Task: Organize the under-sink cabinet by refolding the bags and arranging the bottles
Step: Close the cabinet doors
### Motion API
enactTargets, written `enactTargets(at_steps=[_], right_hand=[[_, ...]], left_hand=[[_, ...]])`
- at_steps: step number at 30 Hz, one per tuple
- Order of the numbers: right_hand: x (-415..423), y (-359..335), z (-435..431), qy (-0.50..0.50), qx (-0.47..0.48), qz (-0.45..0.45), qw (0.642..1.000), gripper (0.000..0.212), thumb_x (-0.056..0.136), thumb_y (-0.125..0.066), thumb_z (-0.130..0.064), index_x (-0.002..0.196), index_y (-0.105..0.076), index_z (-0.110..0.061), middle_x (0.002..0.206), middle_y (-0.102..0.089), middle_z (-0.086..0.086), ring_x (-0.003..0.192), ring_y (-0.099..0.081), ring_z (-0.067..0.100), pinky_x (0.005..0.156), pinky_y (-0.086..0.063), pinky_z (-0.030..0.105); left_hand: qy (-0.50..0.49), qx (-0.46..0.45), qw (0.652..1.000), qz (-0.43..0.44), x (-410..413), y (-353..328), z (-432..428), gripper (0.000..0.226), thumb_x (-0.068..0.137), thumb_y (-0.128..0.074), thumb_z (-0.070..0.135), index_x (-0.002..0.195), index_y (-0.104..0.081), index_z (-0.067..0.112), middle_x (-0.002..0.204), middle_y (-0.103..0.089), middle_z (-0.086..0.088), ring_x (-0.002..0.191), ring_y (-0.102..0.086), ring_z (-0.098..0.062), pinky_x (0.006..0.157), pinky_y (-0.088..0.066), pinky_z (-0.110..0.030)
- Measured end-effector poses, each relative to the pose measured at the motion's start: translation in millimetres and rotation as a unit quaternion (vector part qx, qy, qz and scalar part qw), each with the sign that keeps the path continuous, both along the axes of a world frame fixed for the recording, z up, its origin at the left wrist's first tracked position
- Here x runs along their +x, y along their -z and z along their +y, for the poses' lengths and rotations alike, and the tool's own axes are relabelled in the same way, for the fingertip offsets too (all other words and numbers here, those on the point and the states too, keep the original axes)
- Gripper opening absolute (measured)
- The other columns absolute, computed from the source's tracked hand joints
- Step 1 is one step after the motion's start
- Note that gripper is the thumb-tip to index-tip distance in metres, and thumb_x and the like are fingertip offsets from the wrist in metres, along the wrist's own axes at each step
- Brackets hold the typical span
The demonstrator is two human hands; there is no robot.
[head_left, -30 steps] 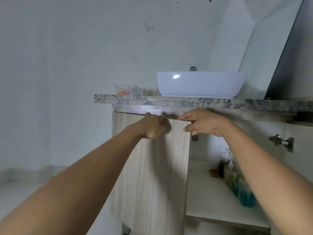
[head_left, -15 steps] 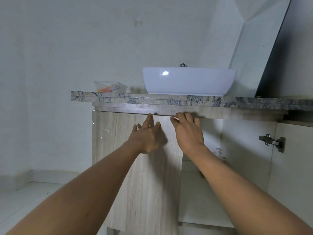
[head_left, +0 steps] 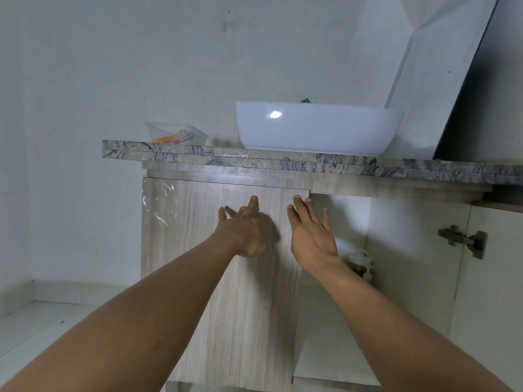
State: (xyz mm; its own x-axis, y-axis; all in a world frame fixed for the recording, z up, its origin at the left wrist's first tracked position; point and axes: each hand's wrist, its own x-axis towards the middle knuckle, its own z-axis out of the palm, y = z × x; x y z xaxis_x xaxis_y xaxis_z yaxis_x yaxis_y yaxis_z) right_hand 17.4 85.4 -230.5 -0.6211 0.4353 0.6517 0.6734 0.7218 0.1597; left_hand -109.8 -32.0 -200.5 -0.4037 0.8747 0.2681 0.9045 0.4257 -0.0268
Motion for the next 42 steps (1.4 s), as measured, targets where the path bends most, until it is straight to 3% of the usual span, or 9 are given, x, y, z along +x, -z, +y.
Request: enactTargets(at_steps=[4, 7, 15, 22, 26, 30, 37, 40, 42], right_hand=[[7.3, -3.1, -5.0, -0.005, -0.020, -0.013, 1.000, 0.075, 0.090, -0.048, 0.000, 0.157, -0.016, -0.015, 0.167, 0.003, 0.001, 0.154, 0.002, 0.023, 0.121, -0.004, 0.061], [27.0, -4.2, -11.3, 0.006, -0.024, -0.024, 0.999, 0.078, 0.089, -0.050, 0.003, 0.157, -0.018, -0.016, 0.166, -0.005, 0.002, 0.153, -0.008, 0.022, 0.121, -0.007, 0.061], [132.8, -20.5, -41.9, 0.124, -0.027, -0.028, 0.991, 0.067, 0.094, -0.046, -0.001, 0.155, -0.025, -0.020, 0.163, -0.021, 0.004, 0.150, -0.021, 0.027, 0.120, -0.013, 0.060], [268.8, -64.6, -82.0, 0.259, 0.000, -0.050, 0.965, 0.055, 0.097, -0.050, -0.009, 0.149, -0.037, -0.017, 0.151, -0.038, 0.010, 0.132, -0.044, 0.034, 0.110, -0.035, 0.050], [343.8, -91.0, -83.9, 0.315, -0.036, -0.013, 0.948, 0.037, 0.101, -0.045, -0.016, 0.138, -0.051, -0.015, 0.137, -0.048, 0.009, 0.123, -0.051, 0.031, 0.098, -0.047, 0.049], [412.2, -112.9, -74.7, 0.339, -0.073, 0.036, 0.937, 0.030, 0.100, -0.046, -0.023, 0.123, -0.062, -0.012, 0.132, -0.058, 0.008, 0.121, -0.056, 0.030, 0.099, -0.049, 0.045], [487.6, -148.8, -47.1, 0.283, -0.202, 0.143, 0.927, 0.024, 0.096, -0.060, -0.017, 0.101, -0.067, 0.005, 0.101, -0.072, 0.020, 0.085, -0.065, 0.028, 0.078, -0.055, 0.036], [500.9, -156.2, -45.1, 0.251, -0.279, 0.161, 0.913, 0.015, 0.091, -0.064, -0.004, 0.097, -0.072, 0.007, 0.093, -0.074, 0.021, 0.081, -0.070, 0.030, 0.084, -0.060, 0.041], [506.4, -158.6, -45.5, 0.256, -0.284, 0.142, 0.913, 0.008, 0.077, -0.065, 0.000, 0.076, -0.072, 0.004, 0.077, -0.069, 0.024, 0.068, -0.067, 0.032, 0.072, -0.059, 0.035]], left_hand=[[0.028, 0.023, 0.999, -0.024, 11.2, -5.9, -10.1, 0.066, 0.092, -0.056, 0.030, 0.152, -0.032, 0.015, 0.165, 0.003, -0.007, 0.152, -0.013, -0.037, 0.120, -0.005, -0.064], [0.067, 0.029, 0.997, -0.021, 27.9, -0.1, -14.6, 0.057, 0.087, -0.057, 0.026, 0.141, -0.043, 0.018, 0.145, -0.026, -0.004, 0.141, -0.033, -0.035, 0.115, -0.017, -0.066], [0.194, 0.049, 0.979, -0.043, 100.8, -1.9, -14.7, 0.070, 0.092, -0.056, 0.042, 0.153, -0.033, 0.018, 0.160, -0.027, -0.006, 0.144, -0.032, -0.030, 0.116, -0.026, -0.051], [0.306, 0.108, 0.939, -0.117, 193.6, -18.3, -5.7, 0.070, 0.094, -0.059, 0.039, 0.153, -0.033, 0.013, 0.160, -0.028, -0.009, 0.144, -0.035, -0.031, 0.116, -0.034, -0.046], [0.333, 0.123, 0.931, -0.079, 250.5, -37.5, -4.3, 0.063, 0.095, -0.055, 0.044, 0.148, -0.041, 0.015, 0.149, -0.047, -0.008, 0.132, -0.049, -0.029, 0.108, -0.043, -0.043], [0.345, 0.129, 0.927, -0.067, 315.3, -45.0, 4.0, 0.063, 0.094, -0.055, 0.045, 0.148, -0.039, 0.017, 0.149, -0.044, -0.005, 0.132, -0.047, -0.028, 0.106, -0.042, -0.043], [0.374, 0.133, 0.903, -0.164, 435.8, -59.9, 22.4, 0.056, 0.089, -0.065, 0.043, 0.134, -0.052, 0.012, 0.124, -0.061, -0.003, 0.105, -0.060, -0.022, 0.087, -0.050, -0.033], [0.373, 0.135, 0.895, -0.205, 472.1, -59.5, 26.3, 0.051, 0.084, -0.071, 0.054, 0.111, -0.061, 0.012, 0.092, -0.064, -0.001, 0.082, -0.063, -0.018, 0.068, -0.051, -0.028], [0.366, 0.140, 0.889, -0.238, 484.7, -57.9, 27.3, 0.055, 0.077, -0.075, 0.061, 0.099, -0.064, 0.011, 0.083, -0.064, -0.001, 0.077, -0.063, -0.016, 0.066, -0.050, -0.029]])
